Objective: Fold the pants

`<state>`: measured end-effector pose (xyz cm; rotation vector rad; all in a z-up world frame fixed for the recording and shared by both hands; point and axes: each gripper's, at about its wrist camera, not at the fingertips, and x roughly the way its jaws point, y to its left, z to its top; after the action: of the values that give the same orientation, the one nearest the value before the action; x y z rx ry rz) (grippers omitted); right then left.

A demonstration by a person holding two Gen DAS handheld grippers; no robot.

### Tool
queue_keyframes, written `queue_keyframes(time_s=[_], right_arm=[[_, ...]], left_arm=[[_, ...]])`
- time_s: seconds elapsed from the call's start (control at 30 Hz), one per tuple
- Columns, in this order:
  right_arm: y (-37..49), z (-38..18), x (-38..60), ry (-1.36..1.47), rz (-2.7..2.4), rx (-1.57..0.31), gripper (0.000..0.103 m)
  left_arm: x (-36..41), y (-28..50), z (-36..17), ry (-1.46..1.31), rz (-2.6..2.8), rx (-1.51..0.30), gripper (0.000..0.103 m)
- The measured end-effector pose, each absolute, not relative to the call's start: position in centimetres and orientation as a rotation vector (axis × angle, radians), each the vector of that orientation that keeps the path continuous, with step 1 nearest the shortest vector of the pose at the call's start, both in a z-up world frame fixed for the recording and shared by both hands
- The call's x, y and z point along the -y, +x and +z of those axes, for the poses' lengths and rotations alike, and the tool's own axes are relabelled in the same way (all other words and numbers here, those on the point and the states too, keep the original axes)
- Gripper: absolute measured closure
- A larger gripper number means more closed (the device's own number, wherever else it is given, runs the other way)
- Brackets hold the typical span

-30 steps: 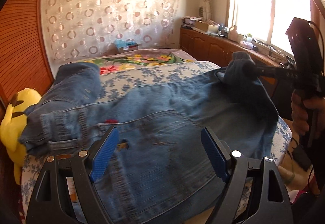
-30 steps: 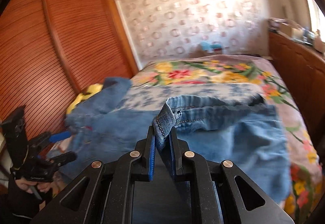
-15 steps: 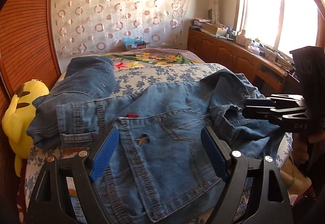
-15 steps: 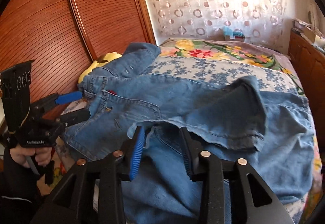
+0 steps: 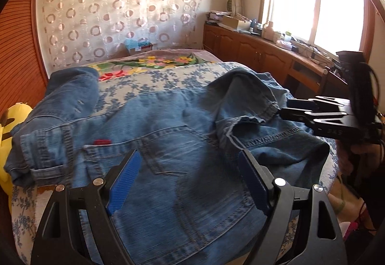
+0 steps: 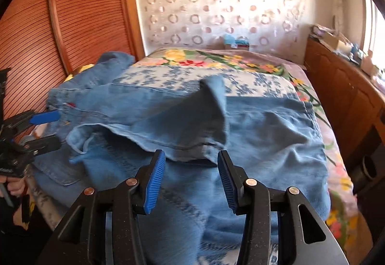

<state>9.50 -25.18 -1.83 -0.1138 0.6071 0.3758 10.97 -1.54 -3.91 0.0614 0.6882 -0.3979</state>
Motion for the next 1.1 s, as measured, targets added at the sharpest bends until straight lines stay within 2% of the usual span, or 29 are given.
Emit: queue_keyframes(time_s=[0.4,0.47,0.7,0.8,0.87,0.93,0.97,1.03,1.1], right_arm=[[12.6,-3.4,23.5,-0.073,0.383,-0.625,0.056],[13.4,-3.6,23.8,-0.047,0.391,-0.629,0.060],[15.0,-4.0,24.4,-0.008,0.394,-0.662,0.066],[15.0,-4.2,24.7,-0.009,0.399,-0.661,0.072],[15.1,-4.3,24.7,-0.012,0.399,-0.661,0.080],[14.9,-4.2,24.7,-0.017,0.402,-0.651,0.089],[14.7,-4.1,24.7,-0.021,0.400,-0.638,0.089],[14.2,-3.7,24.4,-0.052,0.390,-0.608,0.091],[13.8,-3.3,24.1,-0.082,0.382,-0.588,0.092]], left_arm=[[3.8,11.4,-4.5,0.091,-0.459,-0.726,0.019],[4.3,11.6,-4.6,0.098,-0.467,-0.736,0.022],[5.7,11.9,-4.9,0.106,-0.494,-0.760,0.051],[6.1,12.1,-5.1,0.100,-0.508,-0.775,0.064],[6.3,12.0,-5.0,0.102,-0.516,-0.767,0.066],[6.5,11.8,-4.8,0.104,-0.525,-0.761,0.073],[6.6,11.7,-4.7,0.105,-0.529,-0.760,0.074],[6.7,11.4,-4.4,0.101,-0.540,-0.754,0.084],[6.6,10.8,-3.9,0.097,-0.543,-0.740,0.087]])
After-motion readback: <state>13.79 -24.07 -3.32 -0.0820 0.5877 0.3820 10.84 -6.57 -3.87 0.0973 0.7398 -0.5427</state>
